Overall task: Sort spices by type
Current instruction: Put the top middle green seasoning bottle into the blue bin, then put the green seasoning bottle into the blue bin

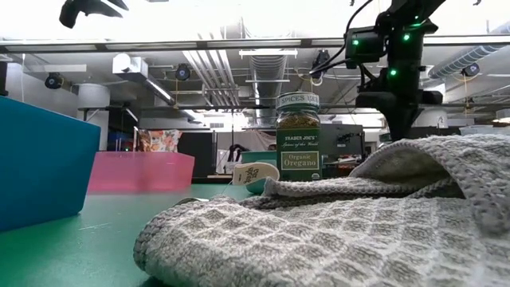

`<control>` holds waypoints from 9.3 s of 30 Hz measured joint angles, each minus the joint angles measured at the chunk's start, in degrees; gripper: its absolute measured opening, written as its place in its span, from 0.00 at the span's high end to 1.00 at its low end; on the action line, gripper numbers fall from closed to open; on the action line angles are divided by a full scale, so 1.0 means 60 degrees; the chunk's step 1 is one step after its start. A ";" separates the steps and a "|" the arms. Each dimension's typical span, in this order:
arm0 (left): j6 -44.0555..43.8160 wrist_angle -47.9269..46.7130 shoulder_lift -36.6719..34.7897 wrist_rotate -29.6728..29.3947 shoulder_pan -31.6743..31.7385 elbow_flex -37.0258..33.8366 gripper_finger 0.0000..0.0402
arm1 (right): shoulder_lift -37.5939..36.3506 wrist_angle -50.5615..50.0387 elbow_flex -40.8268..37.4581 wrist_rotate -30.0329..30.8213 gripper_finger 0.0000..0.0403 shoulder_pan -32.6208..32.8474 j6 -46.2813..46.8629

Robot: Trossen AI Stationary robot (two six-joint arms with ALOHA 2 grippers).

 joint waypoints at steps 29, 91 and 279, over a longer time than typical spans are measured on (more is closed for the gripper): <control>-0.1612 0.0012 -0.0349 0.0833 -0.0392 0.0004 0.81 | -0.0399 -0.0515 0.3044 -0.1210 0.98 0.1674 -0.1826; -0.0907 0.1245 0.2814 -0.1374 -0.8138 0.0011 0.81 | 0.4510 0.0583 0.7036 -0.0839 0.21 0.7155 -0.2313; -0.0868 0.3412 0.3867 -0.1742 -0.8098 0.0015 0.81 | -0.0972 -0.1325 0.1030 -0.3344 0.35 -0.2437 -1.0622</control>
